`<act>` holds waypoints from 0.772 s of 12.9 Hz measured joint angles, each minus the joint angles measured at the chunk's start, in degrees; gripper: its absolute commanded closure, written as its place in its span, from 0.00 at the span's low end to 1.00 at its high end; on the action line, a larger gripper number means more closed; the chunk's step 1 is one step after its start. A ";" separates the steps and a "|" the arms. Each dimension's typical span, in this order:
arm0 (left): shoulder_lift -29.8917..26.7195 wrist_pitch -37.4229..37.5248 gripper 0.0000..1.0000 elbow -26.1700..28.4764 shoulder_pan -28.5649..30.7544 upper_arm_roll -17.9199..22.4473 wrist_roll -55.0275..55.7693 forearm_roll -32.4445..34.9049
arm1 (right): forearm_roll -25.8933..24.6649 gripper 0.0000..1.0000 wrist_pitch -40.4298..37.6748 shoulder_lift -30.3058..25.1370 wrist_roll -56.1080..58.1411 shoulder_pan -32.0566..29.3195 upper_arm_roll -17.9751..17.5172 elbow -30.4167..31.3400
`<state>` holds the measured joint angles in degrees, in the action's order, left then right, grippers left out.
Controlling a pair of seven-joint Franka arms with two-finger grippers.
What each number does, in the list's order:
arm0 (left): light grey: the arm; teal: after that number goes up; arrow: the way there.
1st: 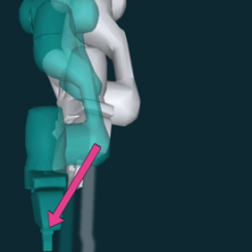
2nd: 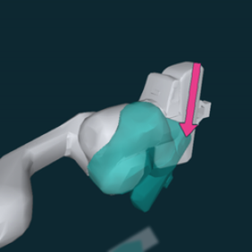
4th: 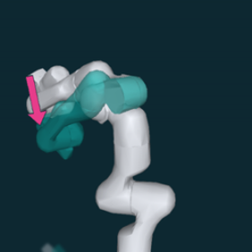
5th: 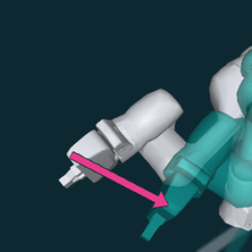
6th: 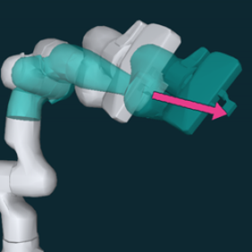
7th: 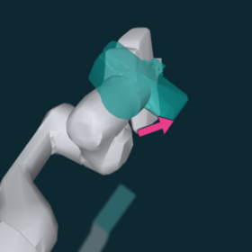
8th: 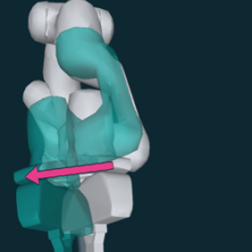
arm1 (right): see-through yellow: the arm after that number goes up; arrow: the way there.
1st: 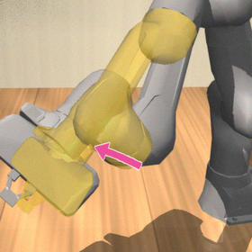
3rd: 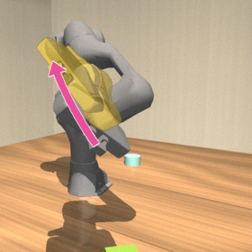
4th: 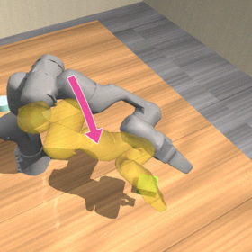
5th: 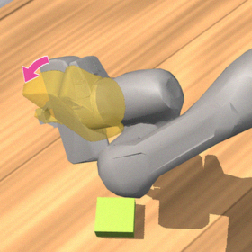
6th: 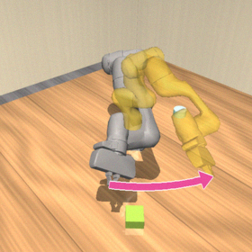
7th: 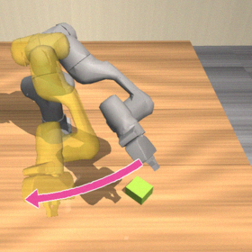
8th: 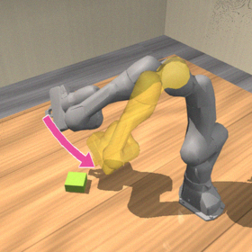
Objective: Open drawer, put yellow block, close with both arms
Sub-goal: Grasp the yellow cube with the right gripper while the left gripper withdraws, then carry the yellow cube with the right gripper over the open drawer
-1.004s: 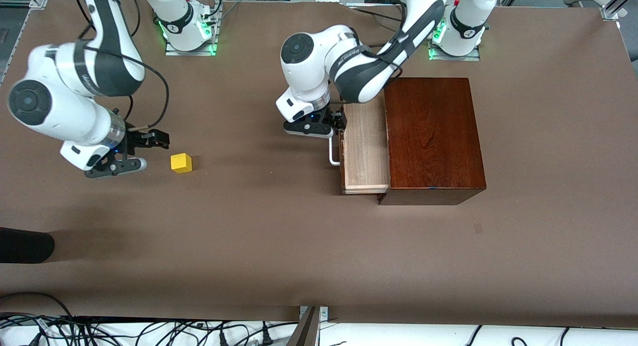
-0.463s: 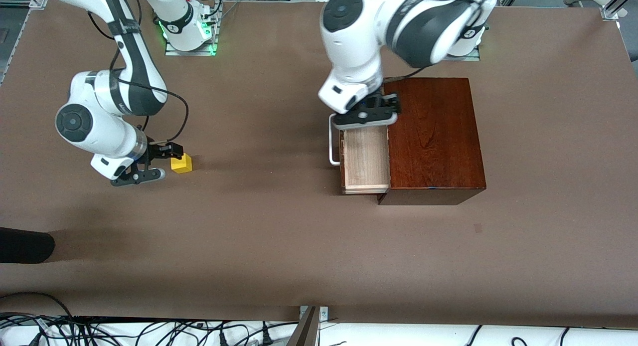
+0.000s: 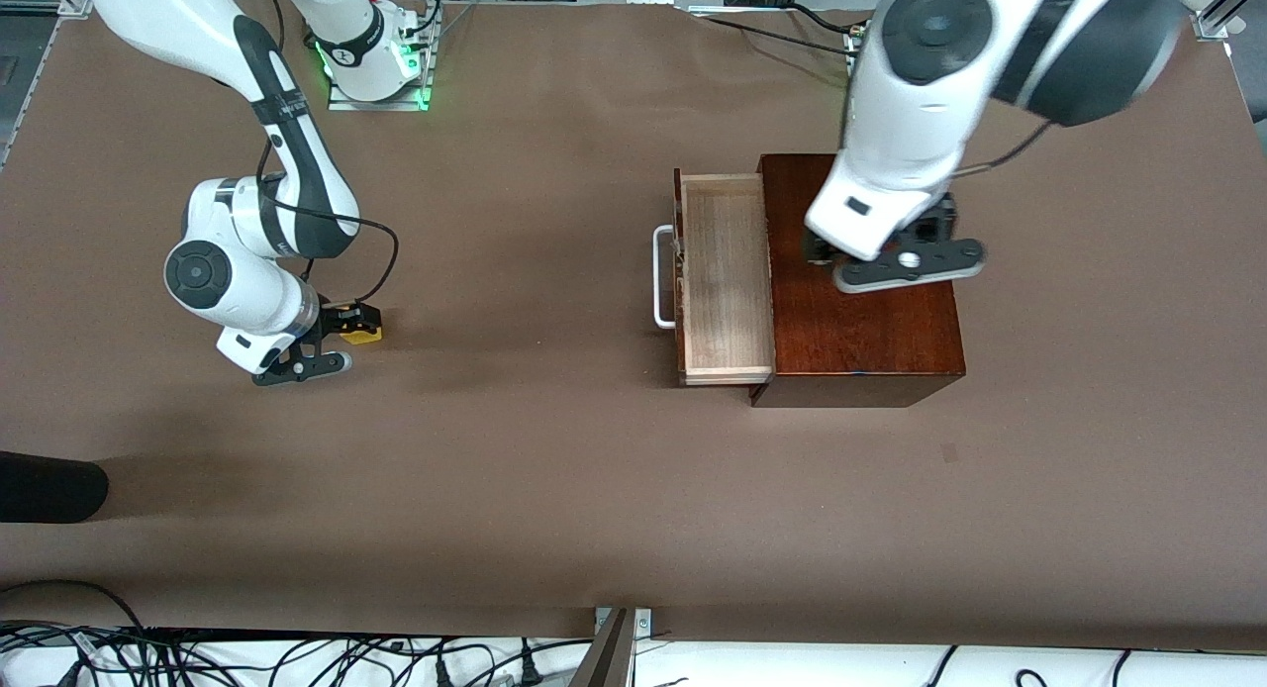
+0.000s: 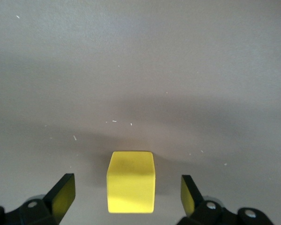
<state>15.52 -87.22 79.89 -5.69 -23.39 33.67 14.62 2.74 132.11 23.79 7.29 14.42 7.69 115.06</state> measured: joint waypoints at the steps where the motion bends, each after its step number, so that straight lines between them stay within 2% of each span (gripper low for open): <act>1: -0.40 1.74 0.00 -1.05 2.04 0.01 -3.64 -0.34 | 0.00 0.00 1.55 0.27 0.03 -0.01 0.00 1.09; 4: -0.96 4.35 0.00 -3.27 6.92 1.34 -13.43 -3.41 | 0.00 0.01 5.87 0.77 0.04 -0.03 0.02 4.83; 5: -1.24 4.35 0.00 -3.44 7.29 3.59 -15.93 -4.92 | 0.00 0.11 6.81 0.77 0.05 -0.03 0.03 5.81; 7: -2.47 3.73 0.00 -2.79 6.96 10.23 -21.09 -9.82 | 0.01 0.53 7.18 0.78 0.05 -0.04 0.03 6.59; 9: -5.36 -1.66 0.00 1.40 5.09 18.24 -27.30 -13.07 | 0.01 0.95 7.18 0.78 0.05 -0.05 0.03 6.68; 10: -7.17 -4.70 0.00 4.10 4.47 20.76 -29.27 -13.46 | 0.01 1.00 7.18 0.78 0.05 -0.05 0.03 6.68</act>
<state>8.35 -91.92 83.99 -1.22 -2.63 4.41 1.16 2.75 139.29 24.56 7.34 14.37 7.71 121.74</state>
